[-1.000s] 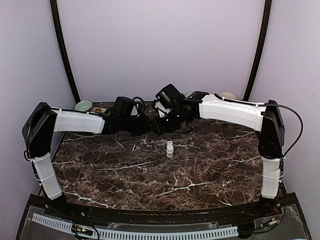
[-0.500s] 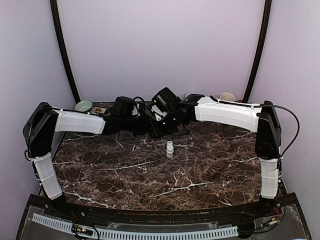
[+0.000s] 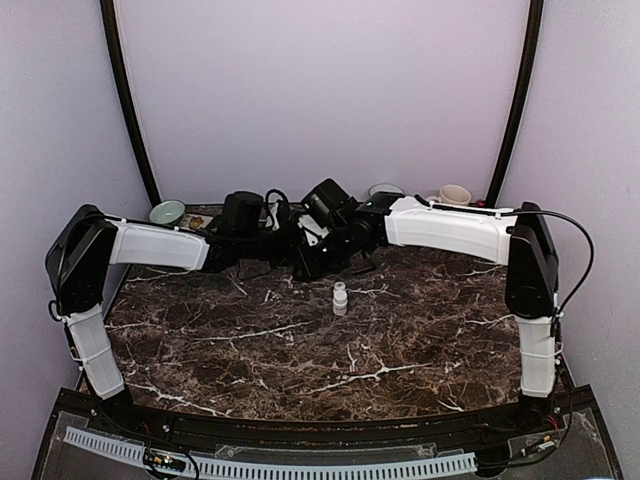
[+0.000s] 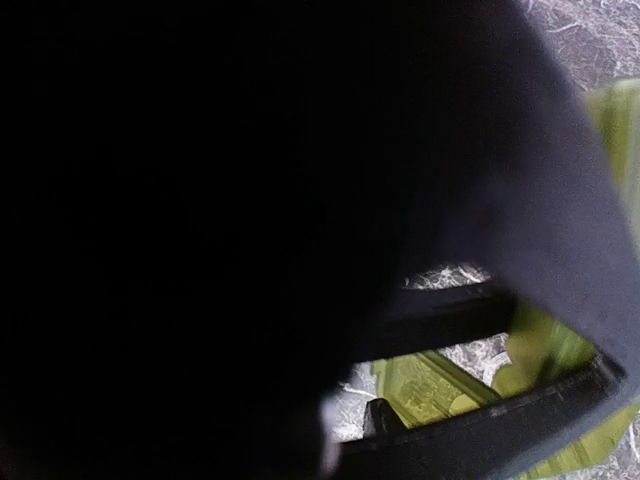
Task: Sort the pills into containers
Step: Open the lid of the pill container, then place the pill container at the center of the board.
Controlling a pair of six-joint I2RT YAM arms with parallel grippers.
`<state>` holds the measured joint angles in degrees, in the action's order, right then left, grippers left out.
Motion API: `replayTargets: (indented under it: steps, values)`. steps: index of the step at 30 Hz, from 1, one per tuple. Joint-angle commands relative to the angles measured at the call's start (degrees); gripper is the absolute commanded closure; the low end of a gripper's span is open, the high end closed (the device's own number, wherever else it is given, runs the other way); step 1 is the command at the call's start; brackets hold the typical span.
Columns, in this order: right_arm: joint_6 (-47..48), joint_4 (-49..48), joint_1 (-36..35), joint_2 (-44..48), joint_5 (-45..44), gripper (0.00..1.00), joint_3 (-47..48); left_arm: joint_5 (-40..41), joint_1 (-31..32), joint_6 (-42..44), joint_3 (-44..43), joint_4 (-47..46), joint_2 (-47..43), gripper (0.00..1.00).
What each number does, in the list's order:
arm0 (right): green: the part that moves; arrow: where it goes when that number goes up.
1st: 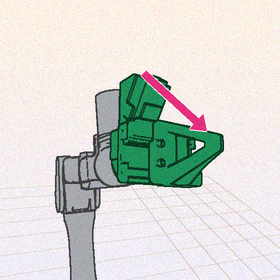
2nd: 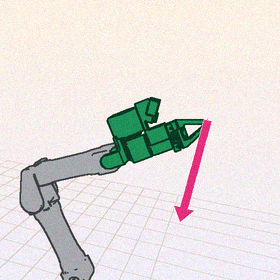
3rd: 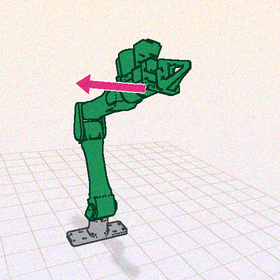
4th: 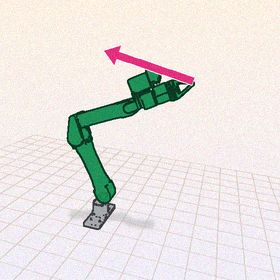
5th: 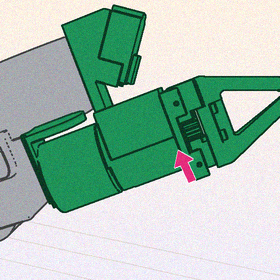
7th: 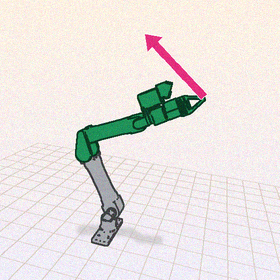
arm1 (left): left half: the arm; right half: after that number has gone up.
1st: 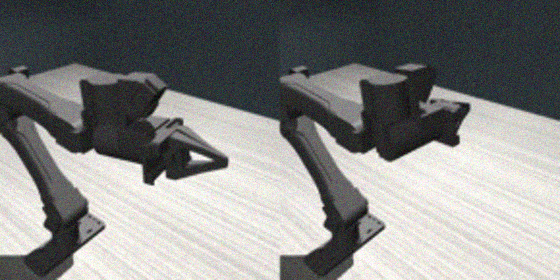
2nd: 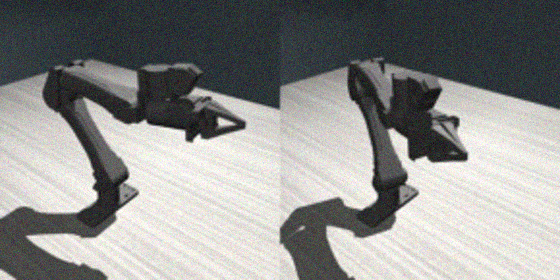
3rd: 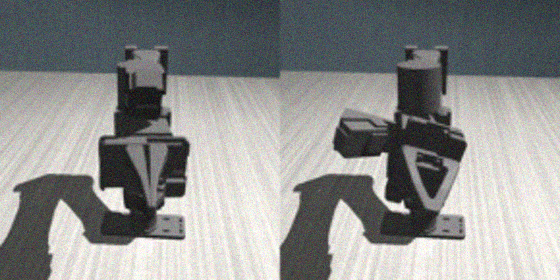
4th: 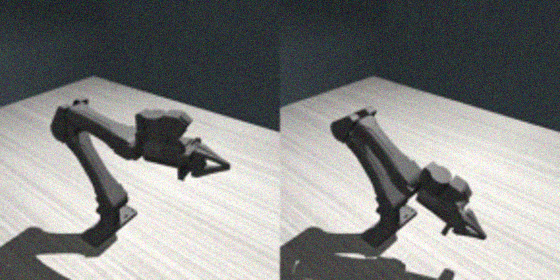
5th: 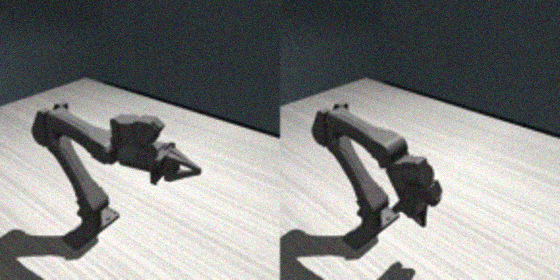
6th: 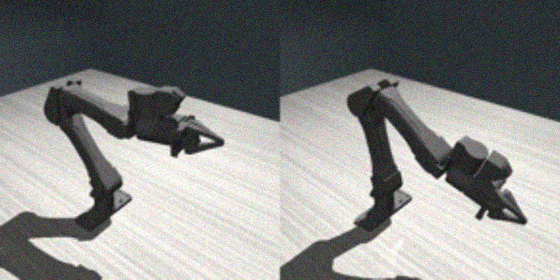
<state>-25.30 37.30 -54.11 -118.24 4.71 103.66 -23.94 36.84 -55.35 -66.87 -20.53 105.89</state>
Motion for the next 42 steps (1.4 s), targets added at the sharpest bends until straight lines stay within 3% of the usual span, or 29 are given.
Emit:
replayTargets:
  steps: [1, 9, 15, 25, 42]
  values:
    - [0.49, -1.39, -0.42, -0.41, 0.69, 0.65, 0.79, -2.3, -0.6, -0.69, 1.67, -3.74, -1.35, 1.0]
    - [1.59, -3.93, -0.3, 4.22, 2.0, 0.64, -2.11, -4.46, -3.32, 0.84, 5.36, -5.24, -2.13, 1.0]
    - [2.01, -4.59, -0.3, 6.71, 3.8, 0.63, -4.24, -8.78, -6.36, 1.22, 10.2, -11.69, -1.35, 1.0]
    - [1.09, -6.04, 0.58, 9.74, 3.02, 0.63, -7.63, -17.93, -7.95, 6.71, 7.79, -10.33, 4.38, 1.0]
    - [0.64, -4.63, 5.09, 1.91, 4.36, 0.67, -5.32, -23.87, -8.16, 9.56, 5.73, -9.77, 7.14, 1.0]
